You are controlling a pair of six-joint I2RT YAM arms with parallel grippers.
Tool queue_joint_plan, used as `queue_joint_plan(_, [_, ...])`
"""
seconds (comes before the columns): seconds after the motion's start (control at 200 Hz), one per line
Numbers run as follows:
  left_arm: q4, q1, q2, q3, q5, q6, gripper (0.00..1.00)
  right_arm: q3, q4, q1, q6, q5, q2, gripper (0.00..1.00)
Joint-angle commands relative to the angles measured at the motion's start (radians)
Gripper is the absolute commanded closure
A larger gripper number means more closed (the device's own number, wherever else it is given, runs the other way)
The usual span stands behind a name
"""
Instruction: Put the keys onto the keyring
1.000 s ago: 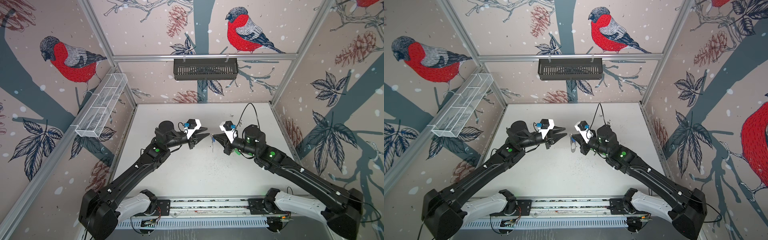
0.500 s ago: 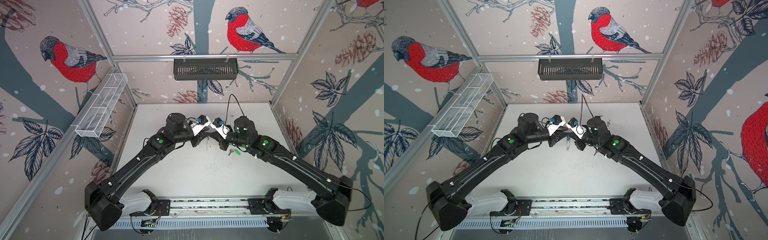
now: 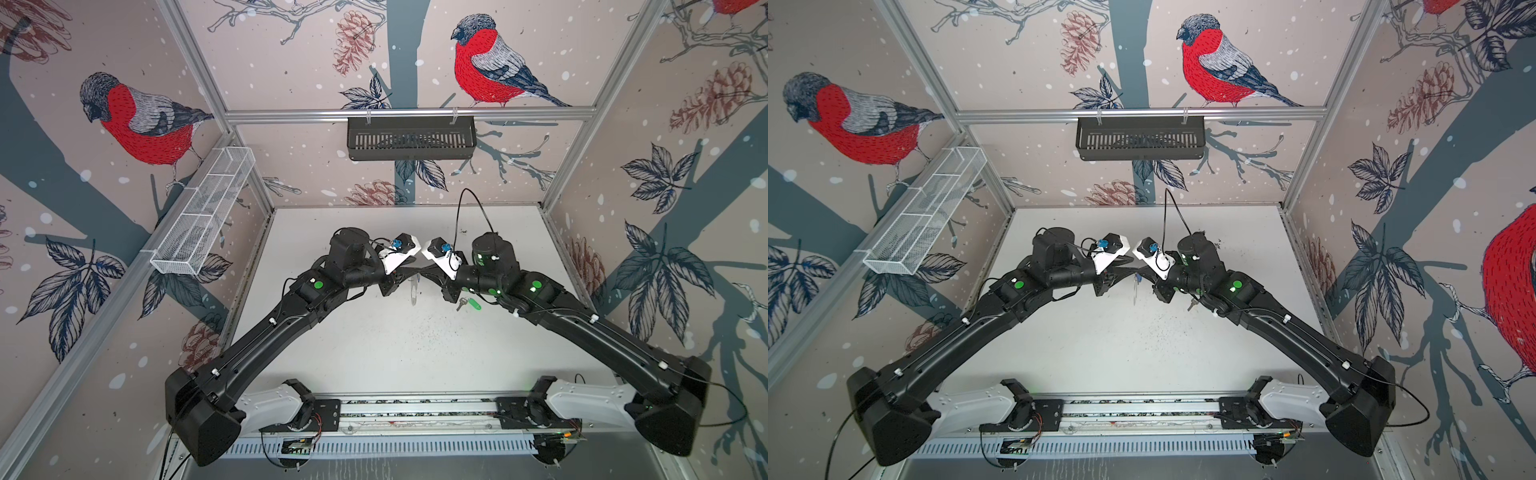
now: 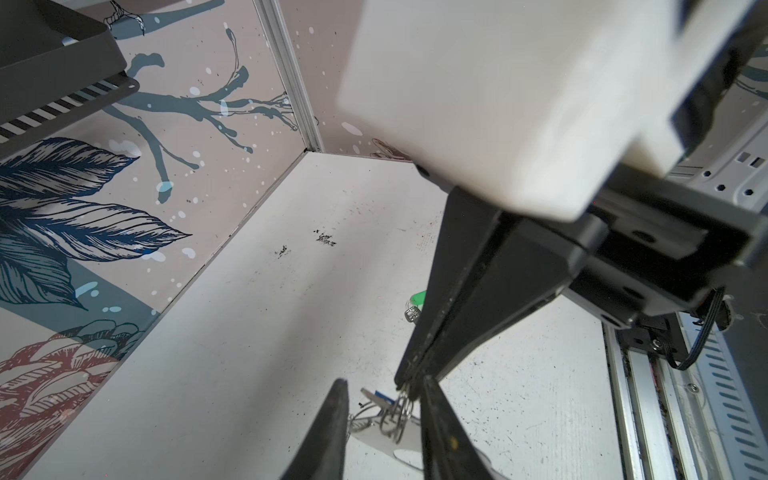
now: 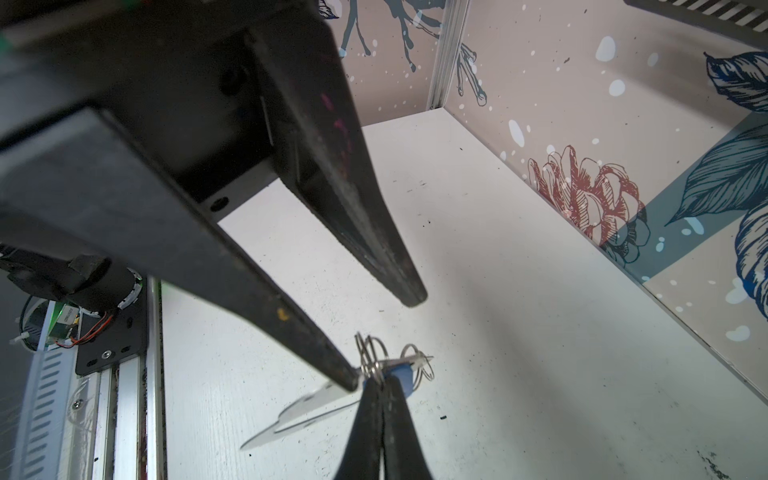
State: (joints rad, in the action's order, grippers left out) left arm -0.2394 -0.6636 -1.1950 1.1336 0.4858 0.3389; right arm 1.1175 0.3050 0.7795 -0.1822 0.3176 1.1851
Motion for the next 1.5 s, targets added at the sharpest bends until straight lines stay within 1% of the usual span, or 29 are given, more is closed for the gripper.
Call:
queue_joint_plan(0.0, [0.015,0.000,-0.003,-0.005,-0.003,0.004,0.68,-0.005,-0.033,0.000,0.003,0.023,-0.008,1.00])
queue_joint_plan(0.265, [0.028,0.000,-0.011,-0.007,0.020,0.007,0.68,-0.018,-0.049,0.000,0.004,0.042,-0.015,1.00])
queue_joint_plan(0.44, [0.020,0.000,-0.017,-0.007,0.025,0.010,0.69,-0.022,-0.060,0.000,0.004,0.046,-0.019,1.00])
queue_joint_plan(0.655, [0.007,0.000,-0.027,-0.002,0.034,0.016,0.76,-0.034,-0.076,-0.005,0.008,0.044,-0.035,1.00])
queue_joint_plan(1.016, [0.018,0.000,-0.025,-0.008,0.037,0.018,0.93,-0.036,-0.079,-0.010,0.009,0.058,-0.038,1.00])
queue_joint_plan(1.276, [0.067,0.000,-0.015,-0.033,0.060,0.007,1.00,-0.040,-0.082,-0.009,0.009,0.066,-0.040,1.00])
queue_joint_plan(1.411, [0.112,0.000,-0.005,-0.063,0.073,-0.008,1.00,-0.041,-0.086,-0.009,0.015,0.063,-0.043,1.00])
queue_joint_plan(1.496, [0.173,0.000,0.010,-0.096,0.077,-0.031,1.00,-0.045,-0.098,-0.011,0.025,0.047,-0.048,1.00])
